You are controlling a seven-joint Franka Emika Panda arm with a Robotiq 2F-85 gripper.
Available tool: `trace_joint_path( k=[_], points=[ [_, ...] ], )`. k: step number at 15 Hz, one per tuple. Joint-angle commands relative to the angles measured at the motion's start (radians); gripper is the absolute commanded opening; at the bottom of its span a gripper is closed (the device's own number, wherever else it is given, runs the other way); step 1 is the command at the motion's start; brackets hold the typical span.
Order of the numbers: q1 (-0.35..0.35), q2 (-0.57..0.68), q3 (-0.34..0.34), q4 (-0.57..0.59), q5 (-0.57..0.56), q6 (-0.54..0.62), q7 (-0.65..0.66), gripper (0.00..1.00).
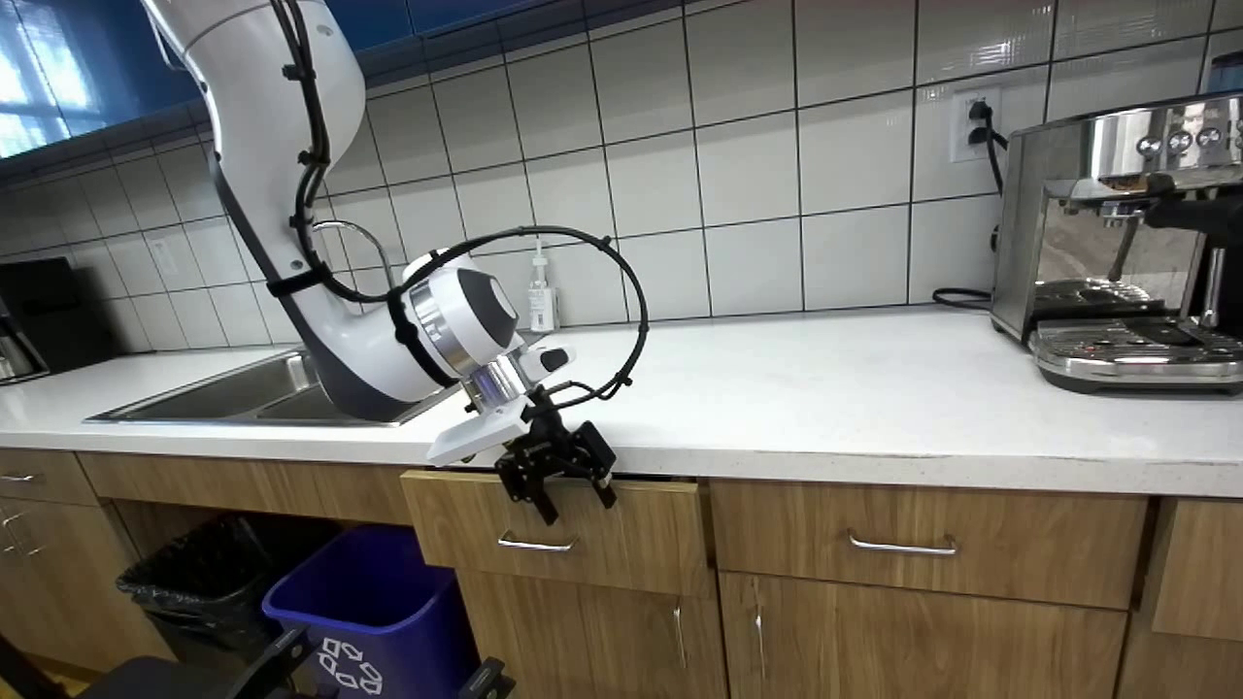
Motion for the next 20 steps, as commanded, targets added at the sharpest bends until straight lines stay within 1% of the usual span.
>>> trace_joint_path(
  k=[1,7,13,18,20],
  points=[
    [0.053,0.039,-0.056,0.041,0.01,0.045,0.051,1.0],
    [0.095,0.061,-0.093,0.044,0.056,0.062,0.033,1.0],
    [0.044,-0.004,-0.043,0.006,0.061,0.024,-0.101,1.0],
    [-0.096,-0.1,0.085,-0.041,0.074,-0.007,-0.294,1.0],
    [-0.139,-0.133,0.119,-0.058,0.076,-0.026,-0.342,1.0]
  ],
)
